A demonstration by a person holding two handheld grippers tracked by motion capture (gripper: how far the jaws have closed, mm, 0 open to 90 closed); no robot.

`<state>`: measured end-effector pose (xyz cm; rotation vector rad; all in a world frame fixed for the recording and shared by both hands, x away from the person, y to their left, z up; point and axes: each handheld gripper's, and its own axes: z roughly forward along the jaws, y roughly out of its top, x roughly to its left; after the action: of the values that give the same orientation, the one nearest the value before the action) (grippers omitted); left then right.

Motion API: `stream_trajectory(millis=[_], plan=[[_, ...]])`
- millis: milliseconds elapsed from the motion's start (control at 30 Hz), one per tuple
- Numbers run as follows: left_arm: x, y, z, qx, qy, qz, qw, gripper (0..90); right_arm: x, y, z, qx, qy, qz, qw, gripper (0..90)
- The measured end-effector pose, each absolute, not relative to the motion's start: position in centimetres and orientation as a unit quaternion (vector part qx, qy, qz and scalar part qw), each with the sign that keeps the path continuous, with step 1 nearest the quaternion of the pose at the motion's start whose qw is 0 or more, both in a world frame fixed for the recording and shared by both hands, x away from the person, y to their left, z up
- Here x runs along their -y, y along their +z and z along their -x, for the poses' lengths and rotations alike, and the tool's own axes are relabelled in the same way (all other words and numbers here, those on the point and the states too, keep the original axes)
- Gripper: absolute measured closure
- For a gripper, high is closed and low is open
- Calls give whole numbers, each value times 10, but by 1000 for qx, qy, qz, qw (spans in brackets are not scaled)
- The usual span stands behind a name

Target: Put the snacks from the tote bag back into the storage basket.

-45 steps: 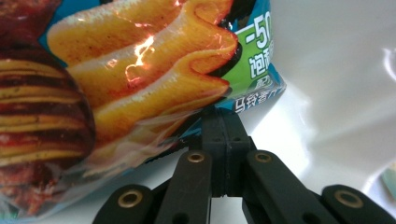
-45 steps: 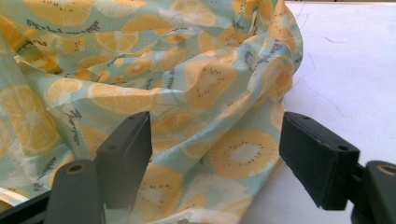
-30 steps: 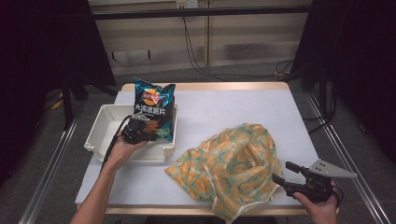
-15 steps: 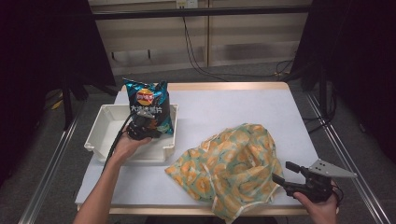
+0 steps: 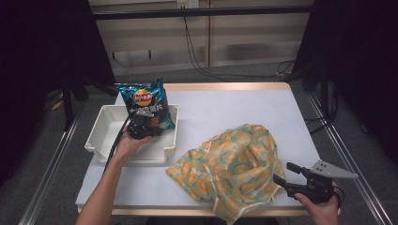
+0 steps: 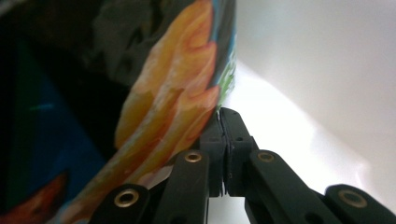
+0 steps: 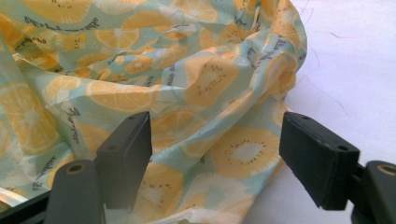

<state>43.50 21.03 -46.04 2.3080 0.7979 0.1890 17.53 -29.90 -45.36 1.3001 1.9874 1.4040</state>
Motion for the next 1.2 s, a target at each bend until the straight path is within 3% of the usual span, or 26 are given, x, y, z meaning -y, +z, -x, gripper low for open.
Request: stream_trajectory(millis=[667, 1000, 1200], plan=[[-230, -446, -389, -320, 89, -834, 441, 831, 299, -454, -174, -708, 498, -464, 190, 253], [-244, -440, -358, -338, 117, -806, 471, 693, 300, -454, -174, -705, 499, -466, 193, 253], [-253, -439, -343, -349, 126, -793, 483, 535, 300, -453, -173, -703, 499, -467, 194, 253]])
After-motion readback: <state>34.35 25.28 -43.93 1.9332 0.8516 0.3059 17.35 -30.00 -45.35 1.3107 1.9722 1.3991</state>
